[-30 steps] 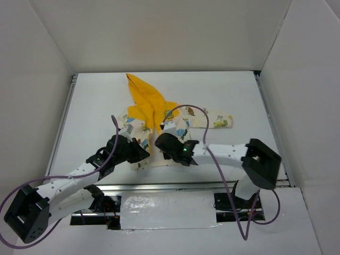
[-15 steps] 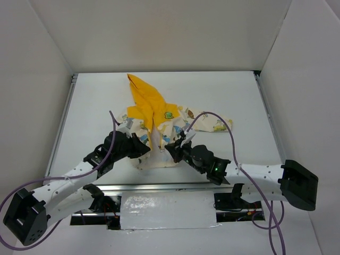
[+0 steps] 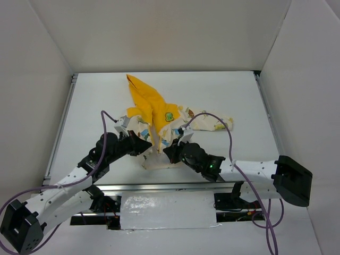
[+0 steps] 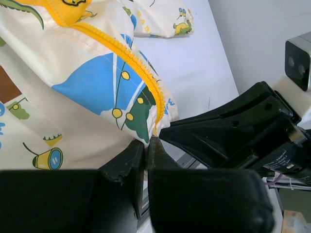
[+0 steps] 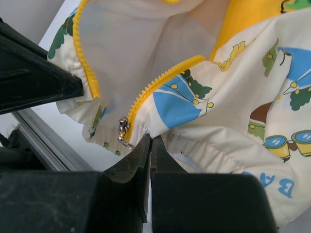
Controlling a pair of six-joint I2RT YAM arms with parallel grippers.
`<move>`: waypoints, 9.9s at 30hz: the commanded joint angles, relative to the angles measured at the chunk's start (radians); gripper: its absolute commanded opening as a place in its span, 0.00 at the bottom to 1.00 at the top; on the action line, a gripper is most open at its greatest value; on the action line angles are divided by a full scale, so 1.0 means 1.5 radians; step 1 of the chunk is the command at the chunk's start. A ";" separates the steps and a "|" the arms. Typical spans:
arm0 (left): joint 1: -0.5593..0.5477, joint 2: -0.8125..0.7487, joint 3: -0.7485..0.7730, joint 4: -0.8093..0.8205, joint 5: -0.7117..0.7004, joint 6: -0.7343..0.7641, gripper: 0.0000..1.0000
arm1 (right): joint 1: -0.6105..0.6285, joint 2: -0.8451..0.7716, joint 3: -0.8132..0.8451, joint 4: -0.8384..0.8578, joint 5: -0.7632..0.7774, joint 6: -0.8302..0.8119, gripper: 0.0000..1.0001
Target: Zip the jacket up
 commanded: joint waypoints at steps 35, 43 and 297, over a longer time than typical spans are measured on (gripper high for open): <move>0.002 0.021 -0.051 0.126 0.056 -0.020 0.00 | 0.004 -0.020 0.013 0.016 0.000 0.084 0.00; 0.002 0.021 -0.056 0.126 0.055 -0.022 0.00 | 0.004 -0.029 0.008 0.021 0.001 0.086 0.00; 0.321 -0.087 0.502 -0.718 -0.497 0.169 0.99 | -0.432 -0.506 0.522 -0.934 -0.013 -0.078 1.00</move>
